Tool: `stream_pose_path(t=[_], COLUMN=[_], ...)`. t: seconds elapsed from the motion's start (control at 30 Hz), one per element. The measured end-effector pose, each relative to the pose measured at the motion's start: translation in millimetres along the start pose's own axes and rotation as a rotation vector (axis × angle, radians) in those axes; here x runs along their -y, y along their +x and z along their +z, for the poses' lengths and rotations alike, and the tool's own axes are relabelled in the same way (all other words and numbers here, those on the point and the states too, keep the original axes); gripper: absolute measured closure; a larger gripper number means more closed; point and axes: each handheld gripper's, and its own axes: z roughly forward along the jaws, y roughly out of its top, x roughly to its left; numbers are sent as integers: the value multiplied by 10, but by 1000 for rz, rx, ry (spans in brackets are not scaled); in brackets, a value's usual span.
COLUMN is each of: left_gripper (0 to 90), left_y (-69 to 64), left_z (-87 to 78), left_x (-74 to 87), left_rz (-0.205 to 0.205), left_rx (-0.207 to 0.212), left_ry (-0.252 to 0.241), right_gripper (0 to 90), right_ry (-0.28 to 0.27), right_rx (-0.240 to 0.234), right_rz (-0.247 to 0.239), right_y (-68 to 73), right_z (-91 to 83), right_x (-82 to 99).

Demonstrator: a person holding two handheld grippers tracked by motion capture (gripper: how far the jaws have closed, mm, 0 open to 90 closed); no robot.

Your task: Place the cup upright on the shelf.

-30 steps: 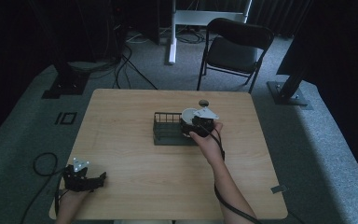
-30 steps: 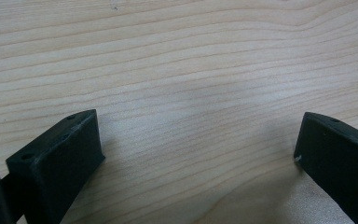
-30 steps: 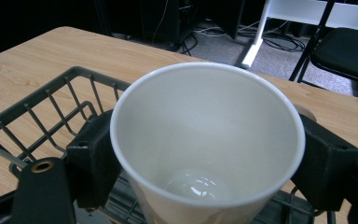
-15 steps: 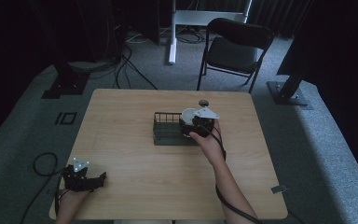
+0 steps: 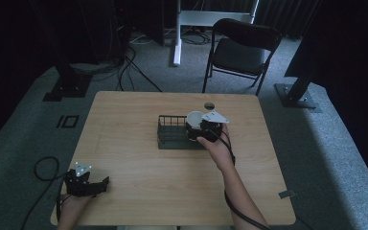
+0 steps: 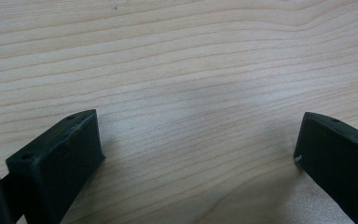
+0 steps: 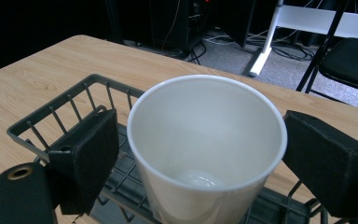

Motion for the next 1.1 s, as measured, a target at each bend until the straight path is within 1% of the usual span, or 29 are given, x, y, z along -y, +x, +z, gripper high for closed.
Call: stream_pose_path(t=[0.2,0.37,0.53,0.6,0.67,0.77,0.9,0.93,1.0,1.1], left_gripper=[9,9,9,9,9,9,9,9,9,9], left_y=[0,0,0,0,0,0,0,0,0,0], left_z=[0,0,0,0,0,0,0,0,0,0], left_x=[0,0,0,0,0,0,0,0,0,0], left_rz=[0,0,0,0,0,0,0,0,0,0], left_rx=[0,0,0,0,0,0,0,0,0,0], left_ry=[0,0,0,0,0,0,0,0,0,0], right_gripper=[122,122,122,122,122,122,123,123,122,123], right_ry=[-13,-19,-24,-25,-26,-31,-31,-31,-37,-38], right_rx=[-4,-2,-4,-13,-12,-14,-12,-14,-9,-4], right_rz=[1,-8,-3,3,-4,2,-2,4,-2,1], right_y=[-10,-21,-35,-33,-32,-49,-84,-90,-108,-134], right_z=[-84,-138,-204,-234,-258,-303,-368,-381,-423,-468], right_x=[14,31,77,97,110,130,175,182,200,231])
